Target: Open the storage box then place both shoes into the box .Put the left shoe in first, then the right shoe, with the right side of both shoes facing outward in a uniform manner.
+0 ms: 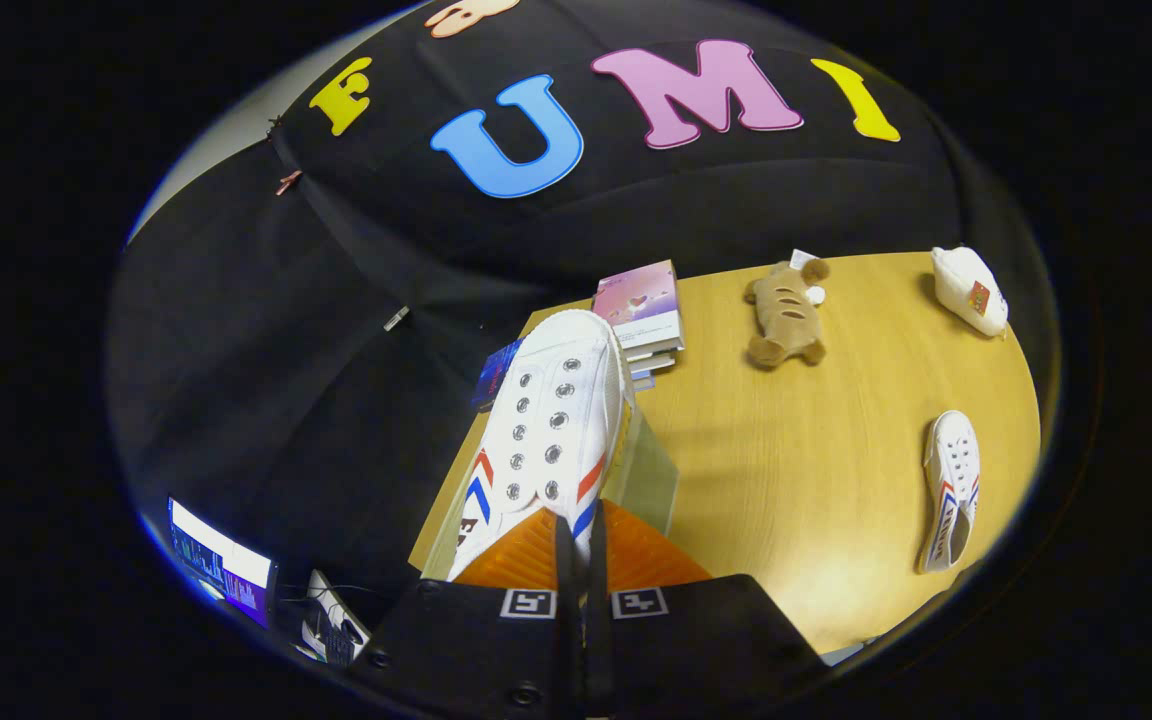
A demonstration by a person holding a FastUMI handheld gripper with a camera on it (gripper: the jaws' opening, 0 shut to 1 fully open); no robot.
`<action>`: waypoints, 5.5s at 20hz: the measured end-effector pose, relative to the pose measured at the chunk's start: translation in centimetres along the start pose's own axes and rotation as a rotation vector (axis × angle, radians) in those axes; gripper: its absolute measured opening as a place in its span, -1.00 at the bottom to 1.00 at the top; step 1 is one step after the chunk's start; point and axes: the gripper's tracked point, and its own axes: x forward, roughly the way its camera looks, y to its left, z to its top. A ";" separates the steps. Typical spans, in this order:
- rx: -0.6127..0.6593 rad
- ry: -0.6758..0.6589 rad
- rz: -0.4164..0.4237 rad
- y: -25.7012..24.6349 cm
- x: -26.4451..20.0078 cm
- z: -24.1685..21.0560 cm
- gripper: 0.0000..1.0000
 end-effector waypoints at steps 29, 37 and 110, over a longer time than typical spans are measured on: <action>-0.100 0.142 0.095 8.8 7.1 -5.8 0.89; -0.333 -0.034 -0.050 -8.0 -4.3 -0.1 0.98; 0.102 0.020 -0.227 1.7 2.1 -2.6 -0.84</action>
